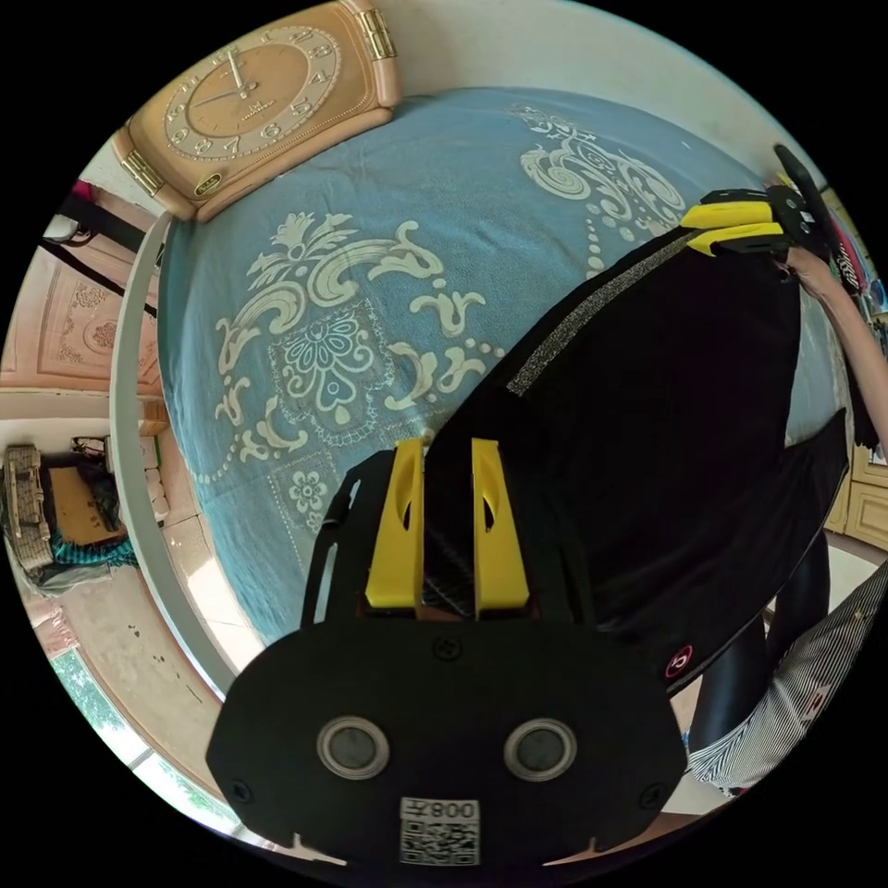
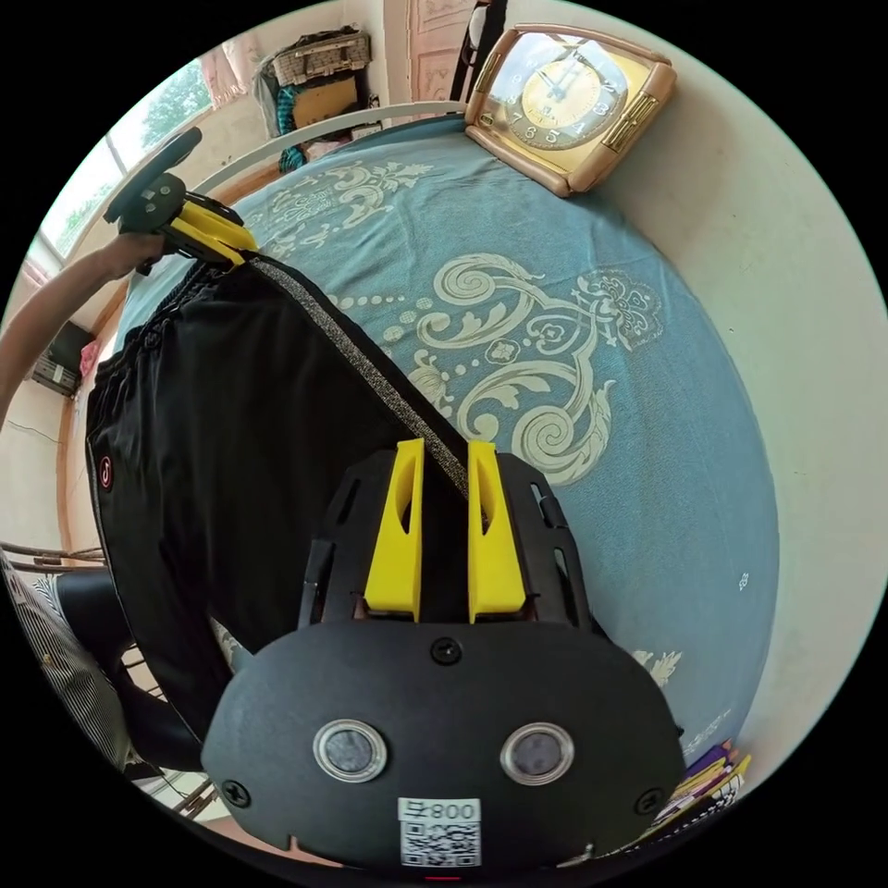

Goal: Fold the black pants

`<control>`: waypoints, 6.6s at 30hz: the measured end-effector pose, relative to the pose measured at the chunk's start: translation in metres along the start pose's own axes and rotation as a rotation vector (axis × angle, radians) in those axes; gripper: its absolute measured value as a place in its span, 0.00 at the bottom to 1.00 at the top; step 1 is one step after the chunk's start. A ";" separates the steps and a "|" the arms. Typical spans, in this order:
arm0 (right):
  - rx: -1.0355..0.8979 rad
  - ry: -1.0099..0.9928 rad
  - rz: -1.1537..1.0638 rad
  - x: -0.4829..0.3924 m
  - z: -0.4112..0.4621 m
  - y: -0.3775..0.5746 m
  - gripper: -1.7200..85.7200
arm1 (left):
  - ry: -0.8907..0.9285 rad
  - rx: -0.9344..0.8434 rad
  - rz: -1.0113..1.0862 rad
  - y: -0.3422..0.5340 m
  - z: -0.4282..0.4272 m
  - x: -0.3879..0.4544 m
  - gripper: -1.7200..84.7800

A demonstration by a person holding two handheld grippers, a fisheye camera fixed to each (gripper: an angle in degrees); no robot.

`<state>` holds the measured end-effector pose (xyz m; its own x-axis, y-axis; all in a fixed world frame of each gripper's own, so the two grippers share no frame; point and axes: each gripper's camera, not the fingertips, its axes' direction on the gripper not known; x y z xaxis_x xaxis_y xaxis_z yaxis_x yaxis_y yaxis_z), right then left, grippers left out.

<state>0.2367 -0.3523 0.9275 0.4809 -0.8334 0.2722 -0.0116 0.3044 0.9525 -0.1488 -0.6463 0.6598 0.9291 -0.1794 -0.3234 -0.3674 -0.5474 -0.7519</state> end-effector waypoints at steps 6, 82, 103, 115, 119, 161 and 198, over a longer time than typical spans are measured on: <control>-0.048 0.016 0.012 -0.018 0.000 -0.008 0.05 | -0.059 -0.009 -0.054 0.009 -0.007 0.029 0.05; -0.139 -0.145 0.128 -0.473 -0.153 0.251 0.04 | -0.030 -0.109 0.066 0.303 0.134 0.194 0.04; -0.100 -0.128 0.122 -0.474 -0.199 0.250 0.05 | 0.311 0.219 -0.212 0.336 0.151 0.149 0.04; -0.022 -0.276 0.301 -0.434 -0.255 0.252 0.04 | 0.524 0.104 -0.012 0.237 0.235 0.243 0.02; 0.048 -0.435 0.442 -0.402 -0.278 0.270 0.03 | 0.548 0.095 -0.039 0.238 0.239 0.234 0.02; 0.146 -0.321 0.969 -0.119 -0.510 0.187 0.03 | 0.430 0.220 0.359 0.087 0.171 0.470 0.05; 0.386 -0.564 1.323 -0.329 -0.654 0.435 0.02 | 0.126 -0.007 0.715 0.024 0.115 0.665 0.04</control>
<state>0.6465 0.3558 1.1625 -0.4567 -0.1489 0.8771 -0.4269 0.9016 -0.0693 0.4558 -0.6848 0.3609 0.4596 -0.5884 -0.6653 -0.8870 -0.2663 -0.3773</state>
